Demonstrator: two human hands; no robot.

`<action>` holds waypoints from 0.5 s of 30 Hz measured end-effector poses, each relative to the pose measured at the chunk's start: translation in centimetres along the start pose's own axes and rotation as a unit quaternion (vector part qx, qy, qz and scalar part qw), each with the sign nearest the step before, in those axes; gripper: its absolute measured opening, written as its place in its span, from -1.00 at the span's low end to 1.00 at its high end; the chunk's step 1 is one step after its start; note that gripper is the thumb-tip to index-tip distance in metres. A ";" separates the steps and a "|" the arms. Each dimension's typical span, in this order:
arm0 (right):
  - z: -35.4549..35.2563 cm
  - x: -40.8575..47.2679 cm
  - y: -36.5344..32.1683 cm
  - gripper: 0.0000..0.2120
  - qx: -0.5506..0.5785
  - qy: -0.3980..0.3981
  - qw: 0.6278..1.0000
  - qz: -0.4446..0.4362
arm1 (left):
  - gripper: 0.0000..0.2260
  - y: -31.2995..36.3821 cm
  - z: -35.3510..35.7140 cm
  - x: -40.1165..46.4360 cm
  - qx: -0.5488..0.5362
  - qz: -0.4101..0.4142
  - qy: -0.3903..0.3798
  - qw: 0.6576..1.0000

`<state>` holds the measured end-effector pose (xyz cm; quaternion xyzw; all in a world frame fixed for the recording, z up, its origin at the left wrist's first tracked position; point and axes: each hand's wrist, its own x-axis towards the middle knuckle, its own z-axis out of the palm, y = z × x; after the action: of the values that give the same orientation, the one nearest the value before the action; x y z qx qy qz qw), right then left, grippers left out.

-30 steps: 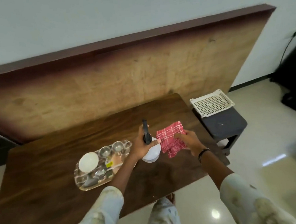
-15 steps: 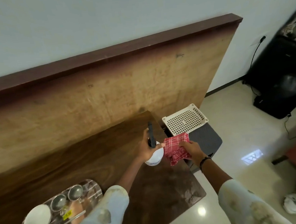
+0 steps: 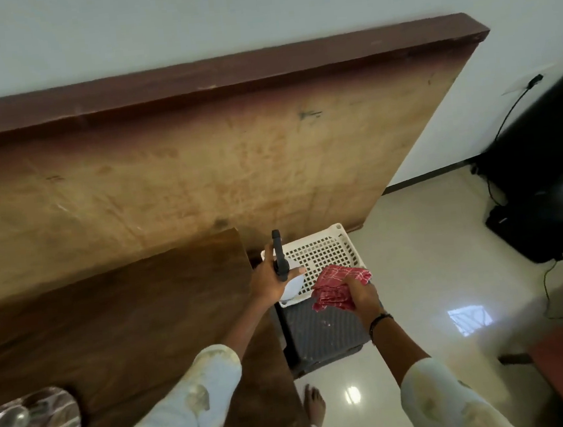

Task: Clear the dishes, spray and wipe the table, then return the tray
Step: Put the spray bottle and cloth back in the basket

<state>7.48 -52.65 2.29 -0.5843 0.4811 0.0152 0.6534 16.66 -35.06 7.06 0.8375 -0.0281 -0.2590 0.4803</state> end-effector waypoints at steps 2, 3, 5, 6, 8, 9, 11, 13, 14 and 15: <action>-0.7 3.5 0.1 -0.60 -0.008 -0.003 1.000 0.005 | -0.19 -0.1 2.1 2.5 -0.018 -0.007 0.016 1.000; -0.9 4.9 0.2 -0.56 -0.012 -0.008 1.000 0.005 | -0.19 -0.3 2.9 3.5 -0.027 -0.011 0.021 0.999; -0.6 8.1 0.5 -0.52 -0.015 -0.021 1.000 0.005 | -0.18 -0.9 4.4 5.5 -0.032 -0.029 0.032 0.999; -0.3 9.4 0.6 -0.50 -0.012 -0.020 1.000 0.013 | -0.19 -1.3 5.1 6.5 -0.037 -0.035 0.039 0.998; 0.4 11.3 0.5 -0.51 -0.003 -0.011 1.000 0.029 | -0.21 -1.9 6.0 7.8 -0.049 -0.034 0.053 0.997; 0.9 12.5 0.6 -0.54 0.004 -0.011 0.999 0.033 | -0.22 -2.3 6.4 8.5 -0.050 -0.035 0.058 0.996; 2.0 14.0 0.6 -0.57 0.045 -0.038 0.998 0.029 | -0.24 -3.1 7.2 9.6 -0.057 -0.038 0.064 0.996; 2.5 15.3 1.3 -0.56 0.089 -0.078 0.993 0.029 | -0.22 -4.0 7.7 10.3 -0.065 -0.036 0.066 0.995; 2.6 15.6 1.9 -0.57 0.091 -0.101 0.990 0.042 | -0.22 -4.5 8.0 10.6 -0.065 -0.039 0.067 0.995; 2.5 16.2 2.9 -0.57 0.073 -0.124 0.988 0.060 | -0.22 -4.8 8.3 10.8 -0.067 -0.040 0.067 0.995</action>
<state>16.02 -58.61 -10.72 -0.4988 0.4304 0.0909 0.7468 21.22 -42.21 -4.63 0.8196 0.0553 -0.2228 0.5249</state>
